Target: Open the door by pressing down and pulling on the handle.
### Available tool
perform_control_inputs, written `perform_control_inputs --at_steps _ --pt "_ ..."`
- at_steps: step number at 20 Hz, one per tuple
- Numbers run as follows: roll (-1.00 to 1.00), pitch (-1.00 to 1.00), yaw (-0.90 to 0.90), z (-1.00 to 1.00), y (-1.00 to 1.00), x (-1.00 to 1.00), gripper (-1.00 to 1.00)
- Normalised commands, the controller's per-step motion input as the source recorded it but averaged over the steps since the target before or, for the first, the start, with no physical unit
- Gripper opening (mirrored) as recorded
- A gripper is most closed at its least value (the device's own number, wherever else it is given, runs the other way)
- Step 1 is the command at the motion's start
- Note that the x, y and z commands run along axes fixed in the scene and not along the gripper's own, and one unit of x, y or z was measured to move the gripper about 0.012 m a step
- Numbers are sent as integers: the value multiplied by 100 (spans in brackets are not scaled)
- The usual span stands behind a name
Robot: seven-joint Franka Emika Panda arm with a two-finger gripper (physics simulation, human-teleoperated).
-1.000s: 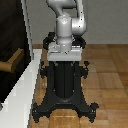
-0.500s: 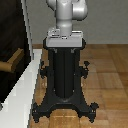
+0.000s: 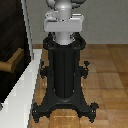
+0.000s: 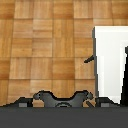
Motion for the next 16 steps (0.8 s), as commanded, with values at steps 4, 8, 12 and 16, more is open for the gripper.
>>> perform_control_inputs --at_steps 4,8,12,16 --pt "0 0 0 0 -50 0 100" --pt "0 0 0 0 -75 0 100" --pt "0 0 0 0 -75 0 100" --pt "0 0 0 0 -50 0 100"
